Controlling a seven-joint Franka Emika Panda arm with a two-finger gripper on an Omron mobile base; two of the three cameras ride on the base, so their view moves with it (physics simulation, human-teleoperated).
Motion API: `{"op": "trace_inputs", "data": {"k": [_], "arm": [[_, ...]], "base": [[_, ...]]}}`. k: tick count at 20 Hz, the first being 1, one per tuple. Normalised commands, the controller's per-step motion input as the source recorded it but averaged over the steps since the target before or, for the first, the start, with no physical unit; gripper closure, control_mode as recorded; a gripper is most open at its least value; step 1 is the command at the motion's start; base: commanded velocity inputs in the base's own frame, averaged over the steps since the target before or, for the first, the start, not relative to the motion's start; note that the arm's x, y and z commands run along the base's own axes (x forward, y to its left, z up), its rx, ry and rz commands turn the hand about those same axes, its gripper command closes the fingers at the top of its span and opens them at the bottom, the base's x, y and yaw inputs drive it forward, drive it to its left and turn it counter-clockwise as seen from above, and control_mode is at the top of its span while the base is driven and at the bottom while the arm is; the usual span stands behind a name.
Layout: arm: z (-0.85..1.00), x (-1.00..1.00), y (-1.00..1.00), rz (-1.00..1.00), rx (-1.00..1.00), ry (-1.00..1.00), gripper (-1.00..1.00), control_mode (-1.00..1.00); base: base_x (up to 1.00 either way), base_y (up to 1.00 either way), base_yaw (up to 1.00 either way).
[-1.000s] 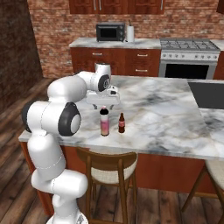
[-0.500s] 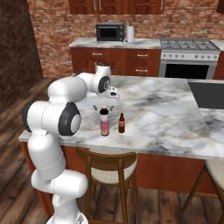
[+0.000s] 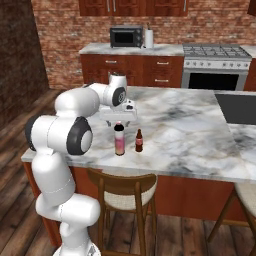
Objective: Place the large bottle from the dining counter next to the other large bottle outside the sink, and place the small bottle from the dining counter next to the other small bottle inside the sink.
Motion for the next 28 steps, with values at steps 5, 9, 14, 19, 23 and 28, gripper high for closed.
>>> {"op": "trace_inputs", "data": {"k": [5, 9, 14, 19, 23, 28], "arm": [[-0.06, 0.00, 0.00, 0.00, 0.02, 0.00, -1.00, -1.00], [0.00, 0.00, 0.00, 0.00, 0.00, 0.00, -1.00, -1.00], [0.00, 0.00, 0.00, 0.00, 0.00, 0.00, 1.00, -1.00], [0.00, 0.00, 0.00, 0.00, 0.00, 0.00, 1.00, -1.00], [0.00, 0.00, 0.00, 0.00, 0.00, 0.00, 1.00, -1.00], [0.29, 0.00, 0.01, 0.00, 0.00, 0.00, 1.00, -1.00]], "base": [[0.00, 0.00, 0.00], [0.00, 0.00, 0.00], [0.00, 0.00, 0.00], [0.00, 0.00, 0.00], [0.00, 0.00, 0.00], [0.00, 0.00, 0.00]]}}
